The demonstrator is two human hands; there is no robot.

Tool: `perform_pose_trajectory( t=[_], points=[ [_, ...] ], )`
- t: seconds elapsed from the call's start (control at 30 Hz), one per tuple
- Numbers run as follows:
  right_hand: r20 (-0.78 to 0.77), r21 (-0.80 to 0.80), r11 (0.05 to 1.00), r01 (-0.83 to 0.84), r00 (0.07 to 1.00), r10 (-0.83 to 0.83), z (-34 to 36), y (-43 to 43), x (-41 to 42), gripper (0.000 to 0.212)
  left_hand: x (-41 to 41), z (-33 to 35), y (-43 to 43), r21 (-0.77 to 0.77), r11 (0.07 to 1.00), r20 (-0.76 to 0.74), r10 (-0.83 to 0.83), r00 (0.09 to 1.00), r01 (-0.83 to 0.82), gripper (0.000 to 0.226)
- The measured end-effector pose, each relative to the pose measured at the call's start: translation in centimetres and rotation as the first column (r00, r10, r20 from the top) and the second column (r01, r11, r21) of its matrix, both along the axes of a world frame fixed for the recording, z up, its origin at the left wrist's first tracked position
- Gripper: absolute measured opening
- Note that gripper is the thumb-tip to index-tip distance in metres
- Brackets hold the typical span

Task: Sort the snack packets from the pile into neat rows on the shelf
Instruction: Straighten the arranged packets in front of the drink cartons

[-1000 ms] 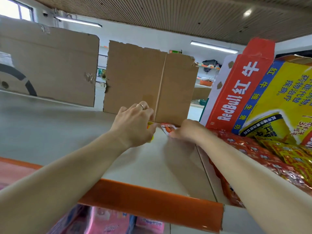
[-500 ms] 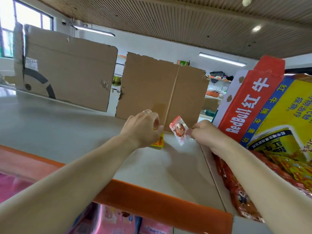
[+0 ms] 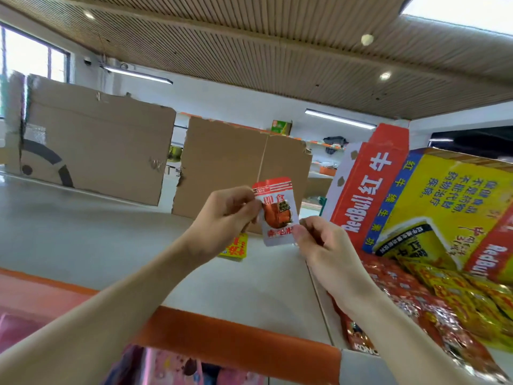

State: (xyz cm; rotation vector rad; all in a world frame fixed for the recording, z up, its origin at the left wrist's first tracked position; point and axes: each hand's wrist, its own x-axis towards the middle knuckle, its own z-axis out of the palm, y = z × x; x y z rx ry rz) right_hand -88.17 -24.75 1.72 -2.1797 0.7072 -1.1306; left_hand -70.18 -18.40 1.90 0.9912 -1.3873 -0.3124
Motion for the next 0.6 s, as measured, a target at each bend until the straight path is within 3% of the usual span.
perform_pose_trajectory(
  t=[0.1,0.23,0.6],
  points=[
    [-0.006,0.036,0.999,-0.032,0.999,0.033,-0.6,1.3,-1.0,0.019,-1.5,0.1,1.3,-0.015,0.999,-0.057,-0.050,0.997,0.050,0.025],
    [0.010,0.003,0.999,-0.038,0.999,0.038,-1.4,3.0,-2.8,0.020,-3.5,0.5,2.9,-0.056,0.998,-0.011,-0.040,0.999,0.039,0.021],
    [0.080,-0.112,0.990,0.091,0.993,-0.082,-3.3,5.9,-8.5,0.019,-7.7,-1.5,2.9,-0.085,0.985,0.049,-0.144,0.988,0.148,0.022]
  ],
)
